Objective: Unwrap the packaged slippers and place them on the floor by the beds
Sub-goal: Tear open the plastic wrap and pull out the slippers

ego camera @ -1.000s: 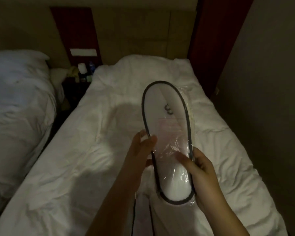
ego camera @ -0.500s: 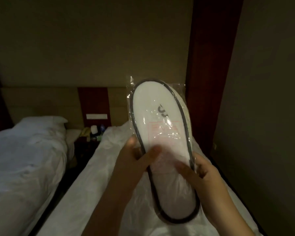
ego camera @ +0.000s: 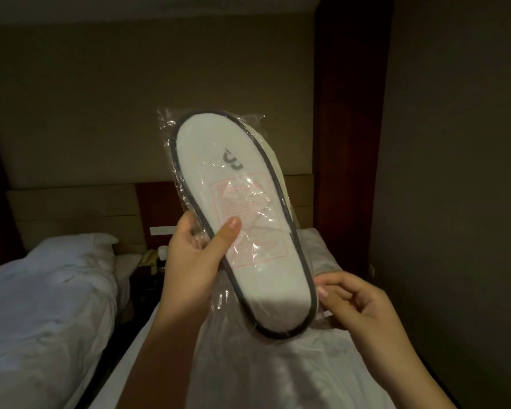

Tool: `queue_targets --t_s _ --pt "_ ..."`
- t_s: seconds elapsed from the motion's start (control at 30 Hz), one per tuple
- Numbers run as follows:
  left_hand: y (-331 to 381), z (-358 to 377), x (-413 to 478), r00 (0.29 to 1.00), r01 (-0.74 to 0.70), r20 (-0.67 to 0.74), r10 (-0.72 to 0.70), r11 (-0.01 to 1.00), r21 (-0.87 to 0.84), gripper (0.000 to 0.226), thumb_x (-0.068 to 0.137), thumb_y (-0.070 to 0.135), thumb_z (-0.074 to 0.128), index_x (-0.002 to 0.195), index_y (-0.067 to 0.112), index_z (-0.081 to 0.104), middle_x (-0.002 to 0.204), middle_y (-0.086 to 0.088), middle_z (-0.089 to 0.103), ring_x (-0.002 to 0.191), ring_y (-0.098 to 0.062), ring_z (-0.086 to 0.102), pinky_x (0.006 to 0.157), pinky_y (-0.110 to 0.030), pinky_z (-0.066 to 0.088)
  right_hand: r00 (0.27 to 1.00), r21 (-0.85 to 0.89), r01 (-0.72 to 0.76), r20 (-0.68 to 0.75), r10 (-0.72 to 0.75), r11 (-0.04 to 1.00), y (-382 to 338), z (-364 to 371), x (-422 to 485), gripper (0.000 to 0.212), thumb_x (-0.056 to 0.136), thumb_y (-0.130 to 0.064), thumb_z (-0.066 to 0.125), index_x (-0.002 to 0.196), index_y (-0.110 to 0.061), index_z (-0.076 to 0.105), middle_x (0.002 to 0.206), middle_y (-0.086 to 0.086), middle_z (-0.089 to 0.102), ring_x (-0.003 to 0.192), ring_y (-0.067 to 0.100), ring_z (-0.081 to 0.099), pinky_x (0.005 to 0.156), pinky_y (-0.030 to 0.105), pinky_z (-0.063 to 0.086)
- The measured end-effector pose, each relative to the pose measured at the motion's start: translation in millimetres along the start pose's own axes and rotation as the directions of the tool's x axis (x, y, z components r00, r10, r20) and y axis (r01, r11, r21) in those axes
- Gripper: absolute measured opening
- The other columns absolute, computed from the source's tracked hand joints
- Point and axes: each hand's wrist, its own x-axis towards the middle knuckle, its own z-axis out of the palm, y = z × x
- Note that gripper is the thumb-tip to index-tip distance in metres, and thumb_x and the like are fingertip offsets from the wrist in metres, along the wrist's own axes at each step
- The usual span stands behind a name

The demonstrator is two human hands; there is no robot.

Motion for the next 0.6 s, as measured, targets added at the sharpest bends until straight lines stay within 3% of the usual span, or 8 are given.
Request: queue_targets --t_s 0.33,0.43,0.6 --pt "-2 18 4 0.999 0.033 -0.017 -0.034 0.997 -0.074 0.052 0.069 0.027 0.077 0.117 0.017 0.061 0.106 -0.004 0.076 0.095 -0.02 0.073 0.069 -0.026 0.058 0.99 -0.193 0.134 -0.025 -0.141 0.972 -15 -13 10 0.015 0.086 0.002 0.062 0.078 -0.007 0.072 0.067 0.006 0.069 0.06 0.007 0.06 0.056 0.017 0.05" --pt "-1 21 7 0.998 0.054 -0.011 -0.056 0.992 -0.114 0.053 0.073 0.025 0.075 0.123 0.016 0.058 0.109 -0.004 0.075 0.098 -0.021 0.072 0.072 -0.026 0.058 0.989 -0.169 0.141 -0.022 -0.146 0.976 -25 -16 19 0.011 0.086 -0.005 0.063 0.082 -0.006 0.072 0.07 0.012 0.069 0.059 0.008 0.061 0.055 0.015 0.049" --pt "-8 18 9 0.996 0.087 0.036 -0.081 0.966 -0.245 0.047 0.075 0.025 0.074 0.12 0.023 0.06 0.117 -0.003 0.072 0.109 -0.019 0.068 0.079 -0.028 0.057 0.999 -0.037 0.048 -0.022 -0.049 0.998 -31 -19 26 0.015 0.076 -0.023 0.066 0.083 -0.014 0.075 0.076 0.008 0.073 0.064 0.012 0.067 0.056 0.019 0.051"
